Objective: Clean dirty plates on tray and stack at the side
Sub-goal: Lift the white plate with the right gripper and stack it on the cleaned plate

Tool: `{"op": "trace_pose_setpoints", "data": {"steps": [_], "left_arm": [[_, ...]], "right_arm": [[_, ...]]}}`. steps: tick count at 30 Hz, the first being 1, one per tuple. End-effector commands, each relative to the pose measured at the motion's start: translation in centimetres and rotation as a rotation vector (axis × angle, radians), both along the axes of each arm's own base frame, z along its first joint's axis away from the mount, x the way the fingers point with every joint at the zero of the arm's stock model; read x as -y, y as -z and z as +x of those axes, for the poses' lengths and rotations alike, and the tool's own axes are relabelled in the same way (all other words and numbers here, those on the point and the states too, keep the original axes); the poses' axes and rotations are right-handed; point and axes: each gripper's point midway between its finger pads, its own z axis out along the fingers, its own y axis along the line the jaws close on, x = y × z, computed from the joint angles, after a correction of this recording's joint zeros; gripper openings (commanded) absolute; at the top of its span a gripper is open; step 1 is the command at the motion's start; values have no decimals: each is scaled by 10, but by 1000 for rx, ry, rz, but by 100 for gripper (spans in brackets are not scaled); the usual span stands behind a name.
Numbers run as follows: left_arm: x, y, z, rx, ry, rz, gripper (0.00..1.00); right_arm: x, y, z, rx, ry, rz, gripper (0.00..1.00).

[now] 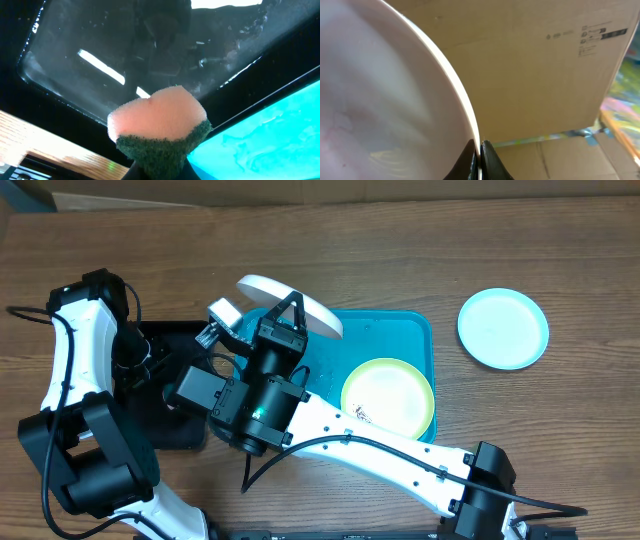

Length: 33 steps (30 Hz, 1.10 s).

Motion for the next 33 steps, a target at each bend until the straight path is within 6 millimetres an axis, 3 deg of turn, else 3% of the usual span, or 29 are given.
{"op": "trace_pose_setpoints", "data": {"steps": [1, 4, 9, 14, 18, 19, 23, 26, 30, 33], "left_arm": [[2, -4, 1, 23, 8, -14, 4], [2, -4, 1, 23, 8, -13, 4], [2, -4, 1, 22, 11, -14, 4], [2, -4, 0, 19, 16, -16, 4], [2, -4, 1, 21, 15, -15, 4], [2, -4, 1, 21, 15, -15, 4], [2, -4, 1, 20, 17, -15, 4], [2, -4, 1, 20, 17, -15, 4], [2, -4, 2, 25, 17, -14, 4], [2, -4, 3, 31, 17, -12, 4]], "right_arm": [[11, -29, -5, 44, 20, -11, 4], [8, -27, -4, 40, 10, 27, 4], [4, 10, 10, -122, -43, 198, 4], [56, 52, 45, -217, 156, 556, 4], [100, 113, 76, -556, 351, 928, 4], [109, 120, 82, -607, 381, 993, 4], [180, 135, 109, -711, 559, 1273, 4], [252, 140, 121, -684, 704, 1420, 4], [355, 147, 116, -568, 921, 1521, 4], [407, 151, 103, -508, 1041, 1567, 4]]}}
